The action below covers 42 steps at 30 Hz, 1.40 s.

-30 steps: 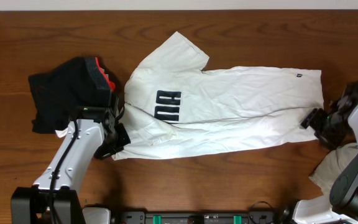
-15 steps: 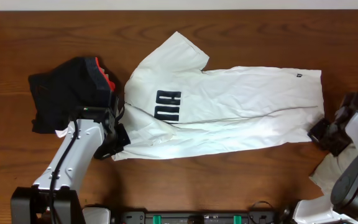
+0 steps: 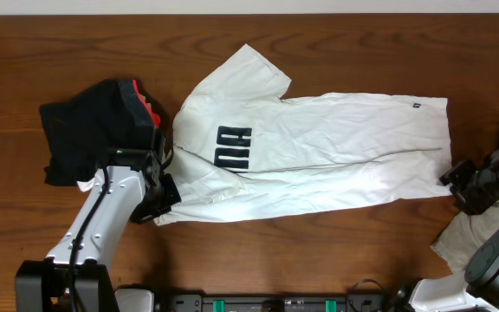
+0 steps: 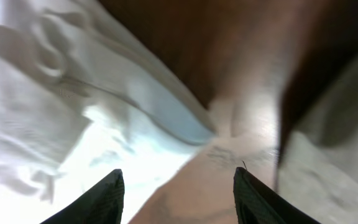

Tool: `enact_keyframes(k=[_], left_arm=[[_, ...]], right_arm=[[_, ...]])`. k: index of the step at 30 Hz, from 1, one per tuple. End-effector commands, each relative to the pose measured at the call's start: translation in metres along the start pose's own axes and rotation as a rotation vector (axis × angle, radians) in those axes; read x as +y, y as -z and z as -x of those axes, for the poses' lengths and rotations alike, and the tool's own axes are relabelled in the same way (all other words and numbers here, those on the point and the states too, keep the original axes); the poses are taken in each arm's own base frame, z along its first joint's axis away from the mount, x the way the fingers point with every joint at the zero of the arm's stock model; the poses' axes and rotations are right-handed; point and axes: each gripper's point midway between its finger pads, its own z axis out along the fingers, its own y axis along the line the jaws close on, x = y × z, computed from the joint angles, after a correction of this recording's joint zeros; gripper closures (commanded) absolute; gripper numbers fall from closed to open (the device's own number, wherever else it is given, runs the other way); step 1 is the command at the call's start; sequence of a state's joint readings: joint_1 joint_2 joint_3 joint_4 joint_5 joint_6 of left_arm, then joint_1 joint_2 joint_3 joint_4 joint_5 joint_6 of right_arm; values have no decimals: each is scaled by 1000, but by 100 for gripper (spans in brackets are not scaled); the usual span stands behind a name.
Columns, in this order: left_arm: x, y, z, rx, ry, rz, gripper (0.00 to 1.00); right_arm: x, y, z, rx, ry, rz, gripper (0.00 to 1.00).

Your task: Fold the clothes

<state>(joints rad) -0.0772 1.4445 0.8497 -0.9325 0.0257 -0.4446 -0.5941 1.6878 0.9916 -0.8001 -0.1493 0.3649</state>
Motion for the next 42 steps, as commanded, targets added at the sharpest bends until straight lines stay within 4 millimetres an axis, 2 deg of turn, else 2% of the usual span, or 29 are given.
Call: enact_keyframes(k=[1, 5, 11, 13, 17, 18, 20, 28, 33, 34, 36, 38, 39, 42], left_arm=[[2, 4, 7, -25, -1, 12, 94], [2, 4, 7, -25, -1, 12, 94], [2, 4, 7, -27, 0, 11, 94], [2, 4, 8, -29, 0, 10, 94], [2, 4, 7, -27, -1, 11, 94], [2, 4, 7, -25, -1, 12, 94], [3, 4, 6, -20, -1, 16, 94], [5, 4, 2, -6, -2, 24, 94], [5, 4, 2, -6, -2, 24, 94], [5, 4, 2, -6, -2, 23, 94], [5, 4, 1, -2, -2, 25, 93], [6, 4, -1, 5, -2, 29, 83], [7, 5, -2, 12, -3, 33, 72], [11, 10, -9, 43, -4, 50, 67]], right_arm=[[12, -3, 0, -7, 35, 39, 45], [1, -12, 9, -71, -35, -5, 48], [-2, -25, 1, -72, -41, 7, 51], [0, -25, 1, -71, -40, 16, 62], [-1, -22, 9, -91, -49, 25, 97], [-3, -19, 13, -97, -62, 25, 99], [-8, -12, 19, -102, -86, 24, 99], [-30, 37, 44, -167, -185, 28, 99], [-31, 48, 42, -180, -190, 32, 98], [-31, 48, 41, -176, -189, 31, 94], [-31, 48, 40, -172, -190, 30, 73], [-29, 48, 39, -169, -188, 37, 70], [-28, 48, 39, -168, -188, 43, 67], [-22, 49, 39, -162, -182, 76, 65]])
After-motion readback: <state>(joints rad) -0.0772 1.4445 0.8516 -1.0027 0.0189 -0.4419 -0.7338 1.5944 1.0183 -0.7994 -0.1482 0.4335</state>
